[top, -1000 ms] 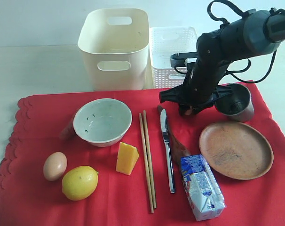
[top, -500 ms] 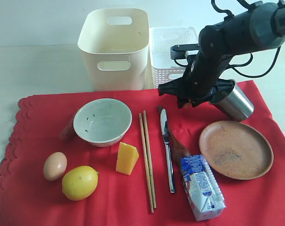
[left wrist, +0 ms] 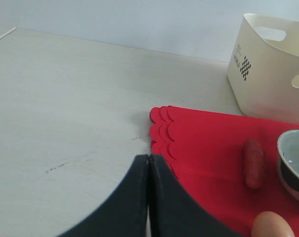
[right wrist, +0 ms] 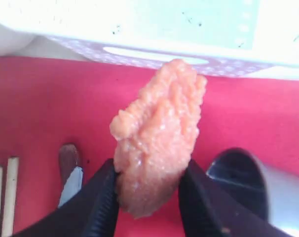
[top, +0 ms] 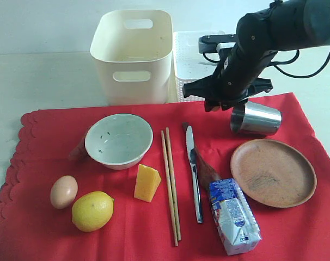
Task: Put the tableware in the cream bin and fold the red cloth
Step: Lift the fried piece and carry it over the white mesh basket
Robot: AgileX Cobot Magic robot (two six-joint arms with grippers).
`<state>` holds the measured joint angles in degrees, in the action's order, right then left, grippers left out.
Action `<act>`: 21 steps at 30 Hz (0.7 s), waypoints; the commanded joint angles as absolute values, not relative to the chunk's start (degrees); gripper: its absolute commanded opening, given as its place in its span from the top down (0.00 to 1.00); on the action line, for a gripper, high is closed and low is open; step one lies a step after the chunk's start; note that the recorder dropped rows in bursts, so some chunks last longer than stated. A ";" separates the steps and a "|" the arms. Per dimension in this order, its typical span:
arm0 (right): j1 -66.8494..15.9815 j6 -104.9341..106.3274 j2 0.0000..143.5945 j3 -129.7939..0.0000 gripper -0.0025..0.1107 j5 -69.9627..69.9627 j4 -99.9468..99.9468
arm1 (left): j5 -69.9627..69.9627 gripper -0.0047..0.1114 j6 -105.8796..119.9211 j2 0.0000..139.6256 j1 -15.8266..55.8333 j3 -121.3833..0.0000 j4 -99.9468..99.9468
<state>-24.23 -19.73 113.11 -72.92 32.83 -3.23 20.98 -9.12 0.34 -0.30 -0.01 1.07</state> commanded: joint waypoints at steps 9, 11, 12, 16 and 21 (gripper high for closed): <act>-24.32 -11.96 104.23 -75.76 0.98 35.97 -3.38 | 20.64 0.96 -8.98 0.00 0.05 0.00 1.11; -24.32 -10.83 104.11 -79.94 0.98 39.92 -3.38 | 20.64 0.96 -8.98 0.00 0.05 0.00 1.11; -24.32 -10.12 104.11 -82.68 0.98 41.40 -3.38 | 20.64 0.96 -8.98 0.00 0.05 0.00 1.11; -24.32 -10.12 105.41 -89.85 0.98 41.95 -3.38 | 20.64 0.96 -8.98 0.00 0.05 0.00 1.11; -24.21 -10.12 114.00 -100.40 0.98 46.51 -4.11 | 20.64 0.96 -8.98 0.00 0.05 0.00 1.11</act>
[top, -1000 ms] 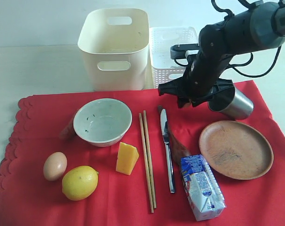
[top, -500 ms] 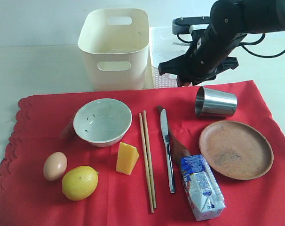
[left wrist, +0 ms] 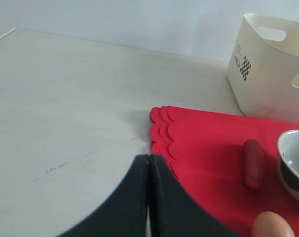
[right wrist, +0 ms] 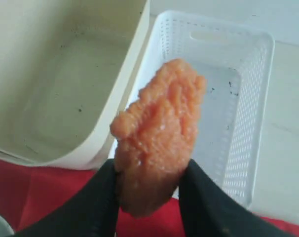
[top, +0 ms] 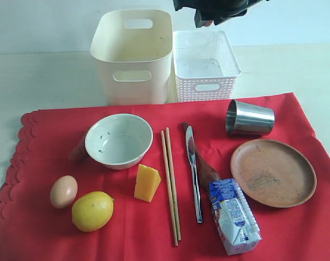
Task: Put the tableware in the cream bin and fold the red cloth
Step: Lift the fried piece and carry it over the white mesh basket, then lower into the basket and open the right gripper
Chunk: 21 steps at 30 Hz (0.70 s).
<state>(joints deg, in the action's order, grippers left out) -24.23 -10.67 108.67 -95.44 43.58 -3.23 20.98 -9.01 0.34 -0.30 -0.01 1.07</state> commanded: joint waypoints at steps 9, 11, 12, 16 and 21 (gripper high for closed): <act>-18.65 -11.96 130.83 -110.74 0.98 49.99 -0.40 | 20.64 0.96 -8.98 0.00 0.05 0.00 1.11; -18.55 -11.96 132.76 -112.71 0.98 49.99 0.00 | 20.64 0.96 -8.98 0.00 0.05 0.00 1.11; -18.55 -11.73 133.71 -113.92 0.98 50.09 1.00 | 20.64 0.96 -8.98 0.00 0.05 0.00 1.11; -18.55 -11.39 135.50 -115.47 0.96 50.67 1.67 | 20.64 0.96 -8.98 0.00 0.05 0.00 1.11; -18.55 -10.08 136.06 -115.92 0.84 51.12 1.44 | 20.64 0.96 -8.98 0.00 0.05 0.00 1.11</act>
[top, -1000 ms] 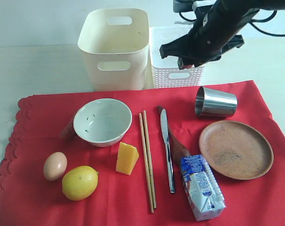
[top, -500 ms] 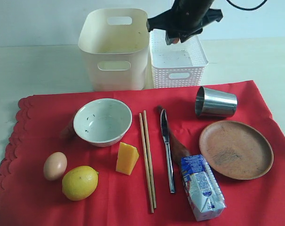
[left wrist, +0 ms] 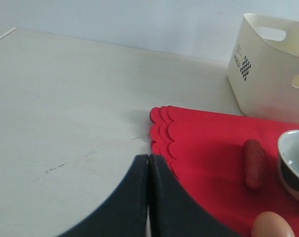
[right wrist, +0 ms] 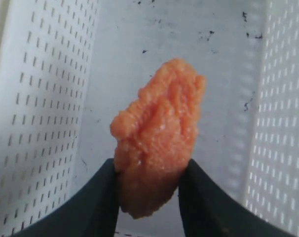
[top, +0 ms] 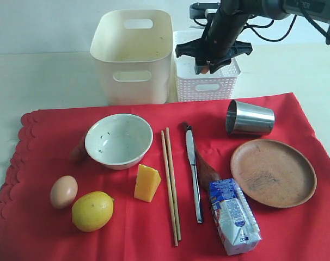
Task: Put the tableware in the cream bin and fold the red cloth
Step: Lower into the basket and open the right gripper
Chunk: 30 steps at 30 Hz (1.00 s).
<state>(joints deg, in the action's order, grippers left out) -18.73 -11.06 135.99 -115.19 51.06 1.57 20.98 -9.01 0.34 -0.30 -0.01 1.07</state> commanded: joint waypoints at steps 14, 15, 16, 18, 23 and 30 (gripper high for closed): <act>-18.55 -7.94 135.93 -115.92 0.49 53.03 0.95 | 20.64 0.96 -8.98 0.00 0.05 0.00 1.11; -18.55 -7.94 135.62 -115.92 0.48 53.76 0.95 | 20.64 0.96 -8.98 0.00 0.05 0.00 1.11; -18.55 -7.94 135.29 -115.92 0.48 55.02 0.95 | 20.64 0.96 -8.98 0.00 0.05 0.00 1.11; -18.55 -7.94 134.17 -115.92 0.48 56.81 0.00 | 20.64 0.96 -8.98 0.00 0.05 0.00 1.11; -18.55 -7.42 129.79 -115.92 0.48 61.44 -1.98 | 20.64 0.96 -8.98 0.00 0.05 0.00 1.11; -18.55 -7.14 123.42 -115.92 0.48 62.18 -1.62 | 20.64 0.96 -8.98 0.00 0.05 0.00 1.11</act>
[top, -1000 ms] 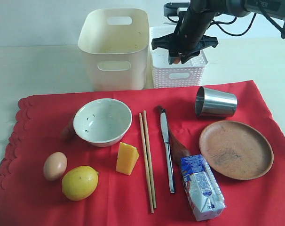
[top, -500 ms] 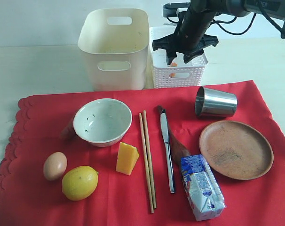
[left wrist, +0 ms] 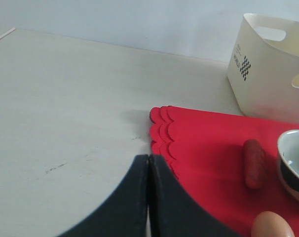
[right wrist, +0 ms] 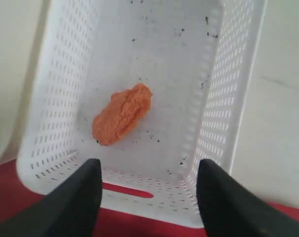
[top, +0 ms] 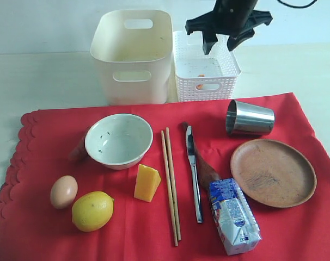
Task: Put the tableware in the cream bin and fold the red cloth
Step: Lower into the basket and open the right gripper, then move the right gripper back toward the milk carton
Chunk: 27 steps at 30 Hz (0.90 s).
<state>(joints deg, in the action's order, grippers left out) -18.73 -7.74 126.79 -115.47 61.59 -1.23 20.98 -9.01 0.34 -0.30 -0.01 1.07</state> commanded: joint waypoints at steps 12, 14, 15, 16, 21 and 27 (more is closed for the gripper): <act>-18.67 -6.50 116.93 -115.81 0.48 66.94 -0.39 | 20.64 0.96 -8.98 0.00 -0.06 0.00 1.11; -18.67 -5.37 116.02 -115.71 0.48 67.65 0.00 | 20.64 0.96 -8.98 0.00 -0.06 0.00 1.11; -18.67 -5.36 115.56 -115.71 0.48 67.93 0.00 | 20.64 0.96 -8.98 0.00 -0.06 0.00 1.11; -18.67 -5.21 115.13 -115.71 0.48 68.25 0.33 | 20.64 0.96 -8.98 0.00 -0.06 0.00 1.11; -18.67 -4.08 111.47 -113.17 0.48 68.37 0.00 | 20.64 0.96 -8.98 0.00 -0.06 0.00 1.11; -18.67 -2.61 105.19 -105.27 0.48 64.84 0.00 | 20.64 0.96 -8.98 0.00 -0.06 0.00 1.11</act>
